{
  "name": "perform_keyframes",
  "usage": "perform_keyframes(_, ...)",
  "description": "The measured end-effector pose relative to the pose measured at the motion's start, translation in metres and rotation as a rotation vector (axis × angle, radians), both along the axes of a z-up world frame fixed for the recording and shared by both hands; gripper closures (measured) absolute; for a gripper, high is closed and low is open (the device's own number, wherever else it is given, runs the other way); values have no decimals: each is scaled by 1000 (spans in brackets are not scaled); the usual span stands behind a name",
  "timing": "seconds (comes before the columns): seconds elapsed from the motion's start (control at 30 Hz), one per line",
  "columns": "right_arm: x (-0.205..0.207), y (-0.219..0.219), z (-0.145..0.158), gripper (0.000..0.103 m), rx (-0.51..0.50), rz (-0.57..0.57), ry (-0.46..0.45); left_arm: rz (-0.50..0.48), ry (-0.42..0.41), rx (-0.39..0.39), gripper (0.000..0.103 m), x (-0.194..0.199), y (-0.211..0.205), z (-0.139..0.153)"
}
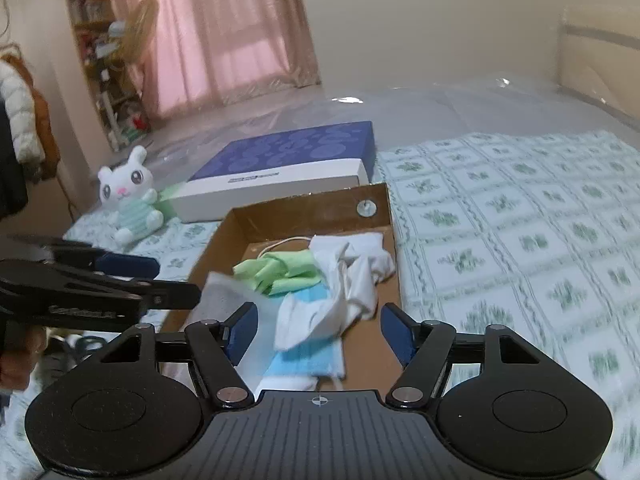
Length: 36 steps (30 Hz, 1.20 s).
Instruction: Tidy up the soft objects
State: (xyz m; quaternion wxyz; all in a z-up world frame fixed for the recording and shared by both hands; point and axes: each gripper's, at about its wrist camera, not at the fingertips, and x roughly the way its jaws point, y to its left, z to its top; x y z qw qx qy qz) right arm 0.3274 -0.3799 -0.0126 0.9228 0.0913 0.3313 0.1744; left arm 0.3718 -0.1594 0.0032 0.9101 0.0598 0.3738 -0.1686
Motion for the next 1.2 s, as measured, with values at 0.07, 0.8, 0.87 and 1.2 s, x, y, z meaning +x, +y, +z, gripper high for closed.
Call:
perform_keyframes(0.07, -15, 0, 5, 34, 22, -15, 6, 7, -18, -29, 43, -21, 5, 9)
perform_keyframes(0.8, -150, 21, 44, 29, 176, -216, -15, 185, -107, -143, 43, -200, 87, 47)
perform_keyframes(0.87, -159, 26, 45, 29, 176, -223, -17, 205, -106, -148, 43, -212, 96, 46)
perform_keyframes(1.2, -192, 69, 44, 29, 157, -187, 15, 291, -133, -124, 43, -263, 137, 44)
